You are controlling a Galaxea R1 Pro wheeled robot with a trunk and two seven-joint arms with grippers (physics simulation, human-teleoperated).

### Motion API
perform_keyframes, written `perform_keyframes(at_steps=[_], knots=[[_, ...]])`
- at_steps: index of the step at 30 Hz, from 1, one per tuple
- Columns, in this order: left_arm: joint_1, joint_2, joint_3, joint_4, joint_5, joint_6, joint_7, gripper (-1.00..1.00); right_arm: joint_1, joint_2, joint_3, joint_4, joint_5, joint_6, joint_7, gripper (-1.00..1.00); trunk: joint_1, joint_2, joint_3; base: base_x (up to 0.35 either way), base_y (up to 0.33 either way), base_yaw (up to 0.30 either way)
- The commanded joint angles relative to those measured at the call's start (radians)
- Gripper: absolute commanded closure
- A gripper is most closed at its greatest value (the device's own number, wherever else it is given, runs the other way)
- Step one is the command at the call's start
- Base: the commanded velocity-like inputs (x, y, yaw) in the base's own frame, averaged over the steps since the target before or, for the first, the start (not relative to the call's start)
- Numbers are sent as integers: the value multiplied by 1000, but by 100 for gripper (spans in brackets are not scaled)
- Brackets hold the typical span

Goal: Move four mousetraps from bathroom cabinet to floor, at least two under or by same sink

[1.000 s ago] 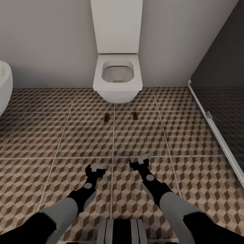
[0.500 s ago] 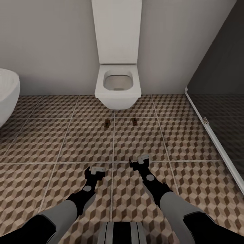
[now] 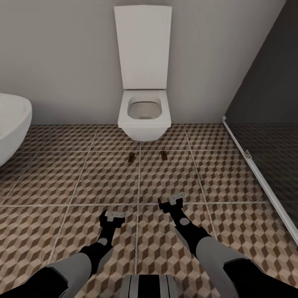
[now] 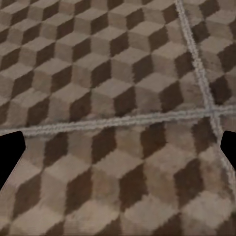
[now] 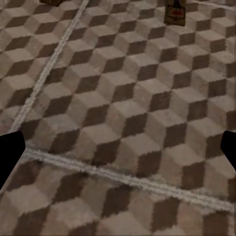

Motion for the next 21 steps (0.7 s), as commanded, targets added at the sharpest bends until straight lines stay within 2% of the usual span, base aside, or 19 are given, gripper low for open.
perform_keyframes(at_steps=[1,8,21], knots=[[0,0,-9,12,7,-15,5,-100,-1,-1,4,10,10,-10,-10,-100,-1,0,3,0,0,0],[13,0,-9,74,7,-63,5,-100,-1,-3,3,75,11,-53,-10,-100,-4,2,30,0,0,0],[80,5,-9,101,7,-139,5,-100,5,-7,3,115,11,-64,-10,-100,-10,5,81,0,0,0]])
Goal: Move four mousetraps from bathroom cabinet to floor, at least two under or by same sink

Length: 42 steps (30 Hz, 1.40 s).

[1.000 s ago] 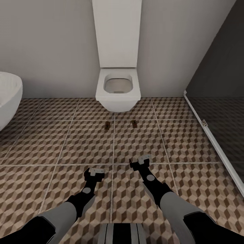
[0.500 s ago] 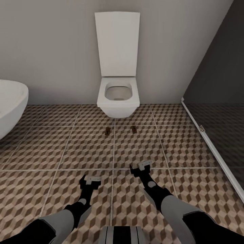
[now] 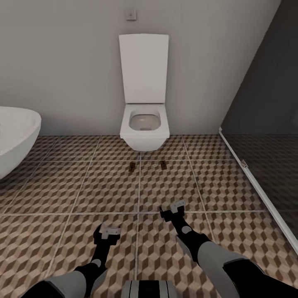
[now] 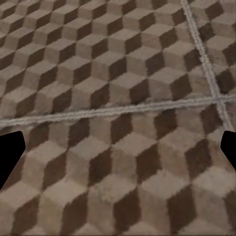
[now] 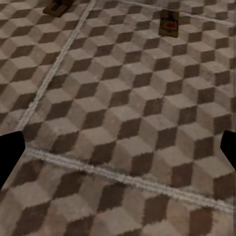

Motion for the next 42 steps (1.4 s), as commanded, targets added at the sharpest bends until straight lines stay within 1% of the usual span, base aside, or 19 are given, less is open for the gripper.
perform_keyframes(at_steps=[1,8,13,18,19,20,26,27,31,32,37,38,42], knots=[[4,0,-9,5,5,-10,4,-100,0,-1,4,2,9,-2,-10,-100,-1,0,3,0,0,0],[36,8,-9,23,5,-47,4,-100,7,-6,4,10,9,-27,-10,-100,-4,2,30,0,0,0],[65,14,-9,31,5,-71,4,-100,33,-21,4,35,10,-73,-12,-100,-6,3,50,0,0,0],[85,18,-9,35,5,-104,4,-100,57,-43,4,56,10,-104,-14,-100,-8,4,69,0,0,0],[93,19,-9,38,6,-119,4,-100,77,-56,4,60,10,-114,-15,-100,-9,4,73,0,0,0],[96,19,-9,41,6,-124,4,-100,89,-63,4,61,9,-119,-15,-100,-9,4,77,0,0,0],[123,23,-9,48,7,-140,4,-100,145,-113,5,65,9,-158,-17,-100,-32,46,96,0,0,0],[135,28,-9,49,7,-143,4,-100,159,-129,5,66,7,-177,-17,-100,-36,53,99,0,0,0],[163,45,-8,50,7,-147,5,-100,197,-151,5,67,6,-211,-18,-100,-51,81,111,0,0,0],[178,52,-8,51,8,-148,5,-100,215,-157,5,67,5,-227,-19,-100,-55,88,114,0,0,0],[211,68,-7,51,10,-159,6,-100,247,-165,4,68,5,-261,-20,-100,-74,123,130,0,0,0],[224,74,-7,51,11,-175,6,-100,259,-166,4,68,4,-270,-21,-100,-78,130,133,0,0,0],[247,85,-7,51,12,-219,8,-100,290,-168,4,68,4,-290,-22,-100,-93,158,146,0,0,0]])
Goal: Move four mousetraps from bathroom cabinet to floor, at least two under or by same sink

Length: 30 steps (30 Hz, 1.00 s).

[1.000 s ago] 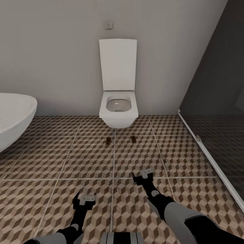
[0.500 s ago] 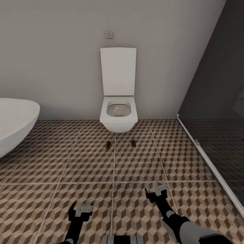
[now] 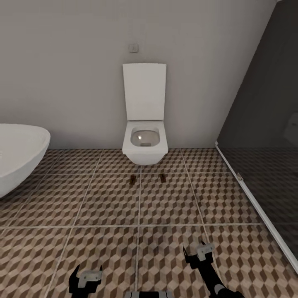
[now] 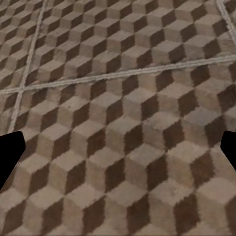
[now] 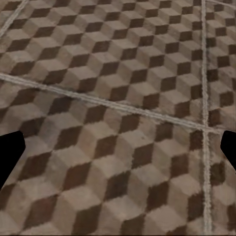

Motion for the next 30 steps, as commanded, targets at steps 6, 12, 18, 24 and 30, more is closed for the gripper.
perform_keyframes(at_steps=[6,12,18,24,30], knots=[[44,13,-8,4,8,-47,4,-100,44,-1,4,0,-10,-23,-11,-100,-23,42,18,0,0,0],[63,30,-8,4,8,-56,6,-100,56,0,4,1,-59,-25,-10,-100,-46,84,37,0,0,0],[70,34,-8,4,8,-54,7,-100,59,3,4,1,-78,-23,-9,-100,-69,126,56,0,0,0],[73,35,-8,4,8,-53,9,-100,60,4,4,1,-84,-23,-9,-100,-92,168,75,0,0,0],[84,34,-8,4,9,-43,10,-100,63,10,4,1,-86,-27,-10,-100,-115,210,93,0,0,0]])
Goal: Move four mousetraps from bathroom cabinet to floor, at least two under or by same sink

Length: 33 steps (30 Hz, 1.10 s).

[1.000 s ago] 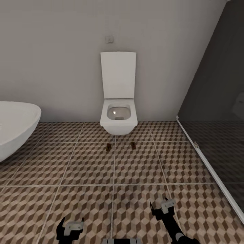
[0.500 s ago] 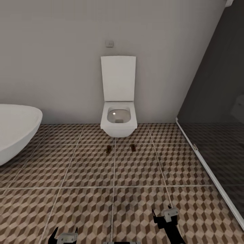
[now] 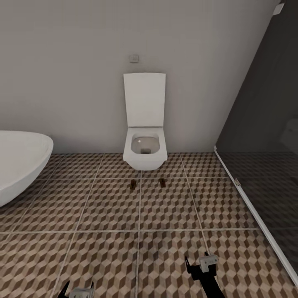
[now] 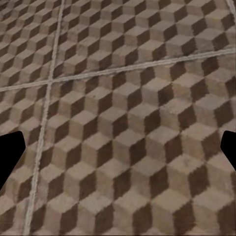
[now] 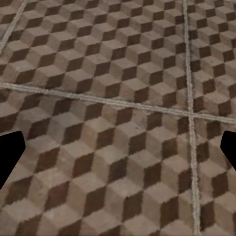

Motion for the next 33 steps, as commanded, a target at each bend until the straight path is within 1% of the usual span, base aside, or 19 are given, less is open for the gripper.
perform_keyframes(at_steps=[1,3,5,7,25,33], knots=[[-1,-1,-9,3,7,0,1,-100,0,0,5,1,8,-1,-11,-100,-4,7,3,0,0,0],[0,-2,-9,3,7,9,1,-100,1,-1,5,1,8,-1,-11,-100,-12,21,9,0,0,0],[1,-4,-9,3,7,34,1,-100,2,-1,5,1,8,0,-11,-100,-19,35,15,0,0,0],[1,-4,-9,3,7,38,1,-100,3,0,5,1,8,0,-11,-100,-27,49,21,0,0,0],[1,-5,-9,3,7,49,1,-100,3,3,5,2,8,4,-10,-100,-96,175,78,0,0,0],[2,-15,-9,3,7,54,0,-100,3,3,5,2,8,4,-10,-100,-127,231,103,0,0,0]])
